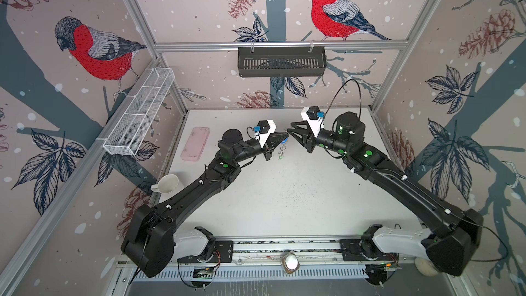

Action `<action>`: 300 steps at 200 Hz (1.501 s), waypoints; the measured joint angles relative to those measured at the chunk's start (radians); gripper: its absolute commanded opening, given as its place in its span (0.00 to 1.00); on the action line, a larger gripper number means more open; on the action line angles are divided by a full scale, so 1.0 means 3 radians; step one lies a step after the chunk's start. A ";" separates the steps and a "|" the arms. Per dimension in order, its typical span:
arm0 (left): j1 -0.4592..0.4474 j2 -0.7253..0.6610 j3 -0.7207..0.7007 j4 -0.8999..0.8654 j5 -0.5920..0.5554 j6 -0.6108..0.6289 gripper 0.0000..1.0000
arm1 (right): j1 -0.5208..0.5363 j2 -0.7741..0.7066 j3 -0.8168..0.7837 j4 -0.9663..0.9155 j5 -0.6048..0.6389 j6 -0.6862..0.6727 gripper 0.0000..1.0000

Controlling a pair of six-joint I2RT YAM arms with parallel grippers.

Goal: Attach keys to a key ring
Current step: Insert the key into the keyring.

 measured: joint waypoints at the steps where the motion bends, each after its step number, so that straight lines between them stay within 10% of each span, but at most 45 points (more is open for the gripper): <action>1: -0.0001 0.0000 0.0000 0.0000 0.0000 0.0000 0.00 | 0.0000 0.0001 0.0001 0.0000 0.0000 0.0000 0.29; 207: -0.0006 -0.0009 -0.0004 -0.0065 -0.0220 0.0015 0.00 | 0.0053 0.0112 0.0023 -0.0019 0.0023 0.0017 0.21; 300: -0.0006 -0.0024 -0.0042 -0.0069 -0.0323 0.0017 0.00 | 0.0000 0.0188 0.0102 -0.0085 -0.0048 0.0088 0.00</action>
